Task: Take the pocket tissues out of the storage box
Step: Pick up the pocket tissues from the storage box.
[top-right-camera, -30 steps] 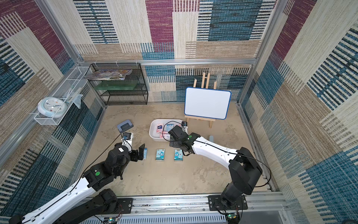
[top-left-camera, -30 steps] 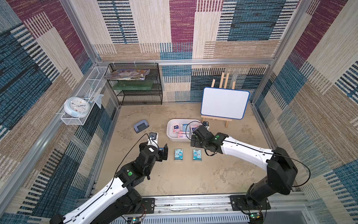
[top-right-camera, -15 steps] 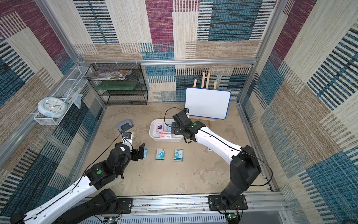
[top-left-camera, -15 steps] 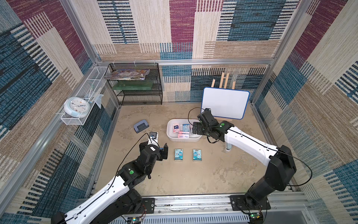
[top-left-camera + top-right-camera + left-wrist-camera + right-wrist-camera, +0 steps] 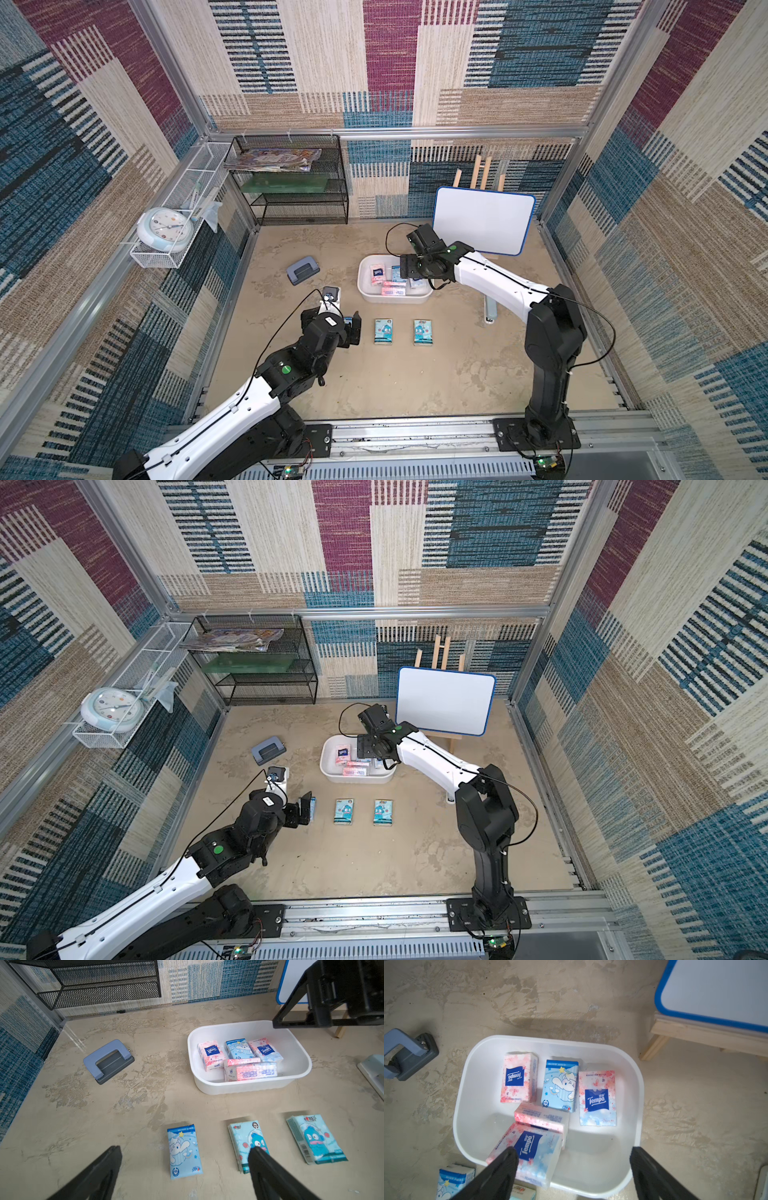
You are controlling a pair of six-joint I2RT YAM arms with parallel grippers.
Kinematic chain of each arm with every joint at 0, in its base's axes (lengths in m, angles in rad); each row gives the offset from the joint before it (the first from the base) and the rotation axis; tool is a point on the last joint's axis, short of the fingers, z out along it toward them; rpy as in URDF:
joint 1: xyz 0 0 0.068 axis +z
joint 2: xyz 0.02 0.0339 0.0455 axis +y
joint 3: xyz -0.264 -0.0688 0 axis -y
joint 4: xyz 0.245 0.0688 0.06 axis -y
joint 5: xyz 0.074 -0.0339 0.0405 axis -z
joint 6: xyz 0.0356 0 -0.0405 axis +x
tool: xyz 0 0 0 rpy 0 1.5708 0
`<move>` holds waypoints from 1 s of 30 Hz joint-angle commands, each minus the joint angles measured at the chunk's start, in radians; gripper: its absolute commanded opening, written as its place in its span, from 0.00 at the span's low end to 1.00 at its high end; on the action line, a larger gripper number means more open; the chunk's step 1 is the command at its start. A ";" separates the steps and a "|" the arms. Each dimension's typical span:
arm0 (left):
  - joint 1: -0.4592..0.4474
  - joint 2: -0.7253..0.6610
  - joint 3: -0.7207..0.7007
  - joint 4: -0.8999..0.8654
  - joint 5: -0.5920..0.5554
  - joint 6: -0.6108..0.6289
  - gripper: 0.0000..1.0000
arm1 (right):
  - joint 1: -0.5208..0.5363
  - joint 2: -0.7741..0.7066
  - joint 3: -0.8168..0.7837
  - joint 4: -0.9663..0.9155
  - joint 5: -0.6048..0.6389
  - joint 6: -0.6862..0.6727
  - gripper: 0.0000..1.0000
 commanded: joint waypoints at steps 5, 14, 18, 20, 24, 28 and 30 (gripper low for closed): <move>0.003 0.011 -0.001 0.032 0.005 -0.017 1.00 | -0.023 0.131 0.113 -0.012 -0.053 -0.028 0.80; 0.003 0.037 -0.004 0.039 -0.006 -0.002 1.00 | -0.025 0.307 0.310 -0.102 -0.112 -0.035 0.78; 0.003 0.040 -0.006 0.055 -0.005 0.009 1.00 | -0.025 0.342 0.327 -0.102 -0.123 0.005 0.78; 0.003 0.042 -0.009 0.059 -0.008 0.016 1.00 | -0.024 0.357 0.336 -0.095 -0.143 0.005 0.78; 0.003 0.040 -0.014 0.057 -0.018 0.022 1.00 | -0.025 0.396 0.364 -0.108 -0.170 0.004 0.75; 0.004 0.035 -0.022 0.056 -0.024 0.022 1.00 | -0.025 0.426 0.379 -0.120 -0.167 0.016 0.74; 0.003 0.033 -0.023 0.056 -0.025 0.022 1.00 | -0.025 0.436 0.381 -0.120 -0.166 0.023 0.73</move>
